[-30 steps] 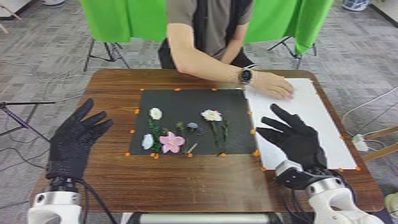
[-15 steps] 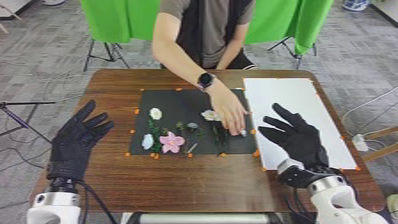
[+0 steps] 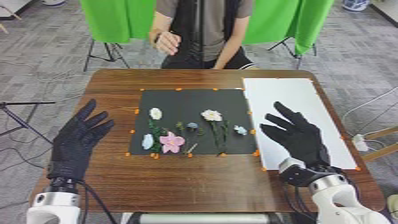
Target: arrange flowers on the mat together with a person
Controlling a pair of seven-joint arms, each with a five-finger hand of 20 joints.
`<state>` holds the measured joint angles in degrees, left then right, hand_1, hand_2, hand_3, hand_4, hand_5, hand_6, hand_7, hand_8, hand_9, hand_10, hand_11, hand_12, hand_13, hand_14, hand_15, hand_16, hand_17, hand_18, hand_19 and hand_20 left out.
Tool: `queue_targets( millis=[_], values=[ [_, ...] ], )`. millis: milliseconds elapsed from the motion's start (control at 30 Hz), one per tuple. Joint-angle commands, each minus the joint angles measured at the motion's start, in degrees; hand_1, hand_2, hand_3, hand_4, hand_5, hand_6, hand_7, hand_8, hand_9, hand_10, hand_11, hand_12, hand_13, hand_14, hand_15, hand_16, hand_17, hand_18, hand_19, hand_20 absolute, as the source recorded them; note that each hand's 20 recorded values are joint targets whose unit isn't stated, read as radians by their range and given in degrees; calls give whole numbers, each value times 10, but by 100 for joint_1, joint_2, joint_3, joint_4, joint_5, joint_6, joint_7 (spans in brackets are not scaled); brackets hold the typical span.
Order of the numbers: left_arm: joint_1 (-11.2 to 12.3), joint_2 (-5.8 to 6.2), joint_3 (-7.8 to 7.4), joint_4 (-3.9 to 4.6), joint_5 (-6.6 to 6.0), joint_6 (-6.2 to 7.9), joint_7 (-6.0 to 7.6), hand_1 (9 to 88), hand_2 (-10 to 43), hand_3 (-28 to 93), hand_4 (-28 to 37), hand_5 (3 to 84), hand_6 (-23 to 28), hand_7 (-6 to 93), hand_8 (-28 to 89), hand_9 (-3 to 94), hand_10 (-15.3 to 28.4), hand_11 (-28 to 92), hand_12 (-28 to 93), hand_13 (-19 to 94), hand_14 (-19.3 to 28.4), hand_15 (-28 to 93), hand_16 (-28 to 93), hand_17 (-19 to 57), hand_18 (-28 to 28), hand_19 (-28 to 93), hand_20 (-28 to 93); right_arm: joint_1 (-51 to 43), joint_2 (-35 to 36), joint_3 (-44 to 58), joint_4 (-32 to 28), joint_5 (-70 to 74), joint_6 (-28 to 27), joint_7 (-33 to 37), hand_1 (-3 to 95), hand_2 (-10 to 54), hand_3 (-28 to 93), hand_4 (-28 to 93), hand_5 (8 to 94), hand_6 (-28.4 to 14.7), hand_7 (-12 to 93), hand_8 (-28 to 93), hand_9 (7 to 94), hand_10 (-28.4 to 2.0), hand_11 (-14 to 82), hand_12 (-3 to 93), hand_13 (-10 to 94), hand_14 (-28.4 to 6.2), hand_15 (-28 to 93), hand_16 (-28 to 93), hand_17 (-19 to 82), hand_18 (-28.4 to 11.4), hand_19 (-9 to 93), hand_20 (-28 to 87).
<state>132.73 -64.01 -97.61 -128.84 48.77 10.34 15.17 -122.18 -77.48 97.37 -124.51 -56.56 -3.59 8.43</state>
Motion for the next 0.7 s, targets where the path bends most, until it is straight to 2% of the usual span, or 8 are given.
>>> queue_targets(
  millis=[33,100,167,367,467,567,700],
  values=[
    [51,-52,-13,12,44,-128,-53,191,63,755,-283,333,54,44,-65,334,170,162,120,253,238,398,-37,-70,260,503,125,2,-23,12,17,-32,-93,-28,189,73,736,-278,400,40,124,-132,444,-113,65,139,343,-177,140,206,43,-171,267,180],
    [50,-31,10,22,-20,-85,28,191,63,754,-283,331,54,45,-64,343,175,173,125,263,245,411,-32,-71,261,509,126,31,-26,5,31,-36,-93,-38,188,73,736,-279,400,40,124,-132,445,-111,66,140,345,-177,143,211,42,-172,269,182],
    [59,-8,10,16,-12,-65,62,190,63,755,-283,332,56,45,-63,349,178,182,128,269,247,422,-31,-70,262,518,130,45,-21,-8,43,-39,-86,-66,188,74,735,-279,400,40,124,-131,448,-110,68,141,347,-178,151,216,40,-173,274,185],
    [40,-49,-17,26,26,-172,-43,188,63,754,-283,332,57,46,-64,351,179,186,125,271,249,429,-38,-67,265,529,135,107,118,-7,89,-12,-39,-83,188,74,734,-278,400,42,125,-132,450,-111,71,142,351,-179,167,215,38,-174,279,189],
    [40,-39,-10,28,23,-165,-19,186,65,751,-283,331,55,46,-64,351,178,182,122,271,248,424,-41,-66,265,526,132,211,159,-16,127,-39,-77,-55,187,75,733,-279,401,42,126,-132,451,-111,71,141,351,-178,170,212,38,-174,280,189],
    [33,-67,-35,33,51,-241,-83,184,65,750,-283,329,54,44,-64,350,176,177,120,269,247,417,-42,-67,265,522,128,286,150,-27,149,-54,-99,-33,187,76,732,-279,402,43,126,-132,452,-111,72,142,350,-177,170,209,38,-174,279,188],
    [19,-47,-7,39,26,-215,-44,183,64,750,-283,326,51,44,-64,345,176,170,120,265,244,408,-41,-69,265,514,121,323,155,-60,162,-45,-102,-43,187,77,730,-279,402,43,127,-133,452,-109,72,142,349,-178,171,209,38,-174,279,187]
  ],
)
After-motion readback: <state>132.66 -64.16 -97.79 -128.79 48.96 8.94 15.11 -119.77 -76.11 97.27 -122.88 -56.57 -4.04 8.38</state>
